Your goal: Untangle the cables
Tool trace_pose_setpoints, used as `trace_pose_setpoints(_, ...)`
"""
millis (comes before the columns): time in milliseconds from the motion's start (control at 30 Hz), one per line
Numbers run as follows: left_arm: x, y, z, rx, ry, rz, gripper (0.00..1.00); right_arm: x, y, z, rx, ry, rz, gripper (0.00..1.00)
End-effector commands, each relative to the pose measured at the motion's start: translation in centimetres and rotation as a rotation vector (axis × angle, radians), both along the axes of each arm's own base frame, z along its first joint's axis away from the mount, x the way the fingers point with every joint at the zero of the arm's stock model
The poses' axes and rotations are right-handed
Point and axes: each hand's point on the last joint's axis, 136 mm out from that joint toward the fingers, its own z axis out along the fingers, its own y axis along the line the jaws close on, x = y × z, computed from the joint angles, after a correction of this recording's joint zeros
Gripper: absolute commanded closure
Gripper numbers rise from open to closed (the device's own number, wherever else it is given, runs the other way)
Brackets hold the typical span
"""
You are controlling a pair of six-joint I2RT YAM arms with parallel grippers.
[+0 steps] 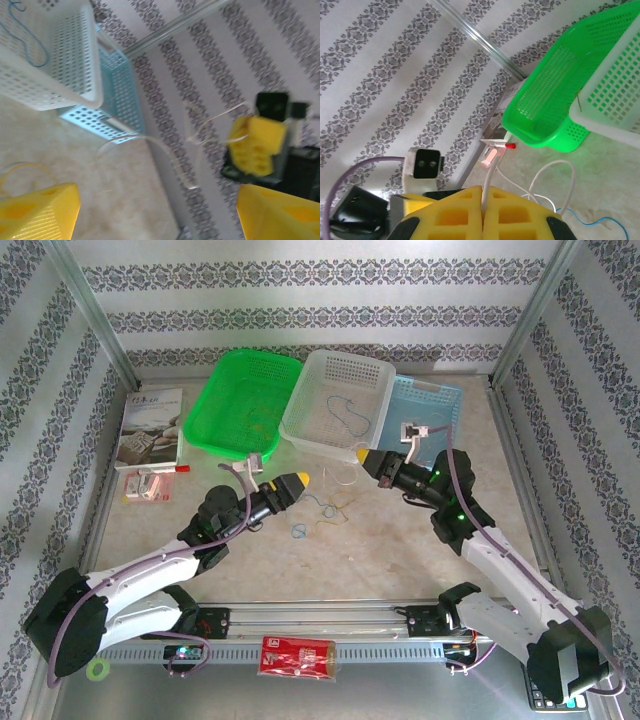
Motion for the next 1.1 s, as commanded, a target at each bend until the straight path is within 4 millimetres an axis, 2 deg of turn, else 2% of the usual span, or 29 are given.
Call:
trace_pose_setpoints(0,0.5,0.3,4.8,-0.234,0.021,0.011,0.18,0.8,-0.4,0.1,-0.003,-0.052,-0.08,1.0)
trace_pose_setpoints(133,0.2,0.2,4.9,-0.3,0.084,0.014,0.18,1.0,-0.3,-0.6,-0.028,-0.061,-0.11,1.0)
trace_pose_setpoints(367,0.0,-0.3,3.5,-0.351,0.159,0.038,0.18,1.1,0.7,-0.9,-0.036,-0.07,-0.109,1.0)
trace_pose_setpoints(600,1.1,-1.9,3.2,-0.415,0.183,0.014,0.18,0.6,2.3,-0.6,-0.036,-0.084,-0.077,1.0)
trace_pose_setpoints(733,1.8,-2.8,2.2,-0.439,0.206,0.01,0.18,0.4,2.9,-0.3,-0.032,-0.092,-0.062,1.0)
trace_pose_setpoints(1067,3.3,-3.1,0.8,-0.489,0.216,0.053,0.2,-0.7,3.5,0.2,-0.008,-0.098,-0.041,1.0)
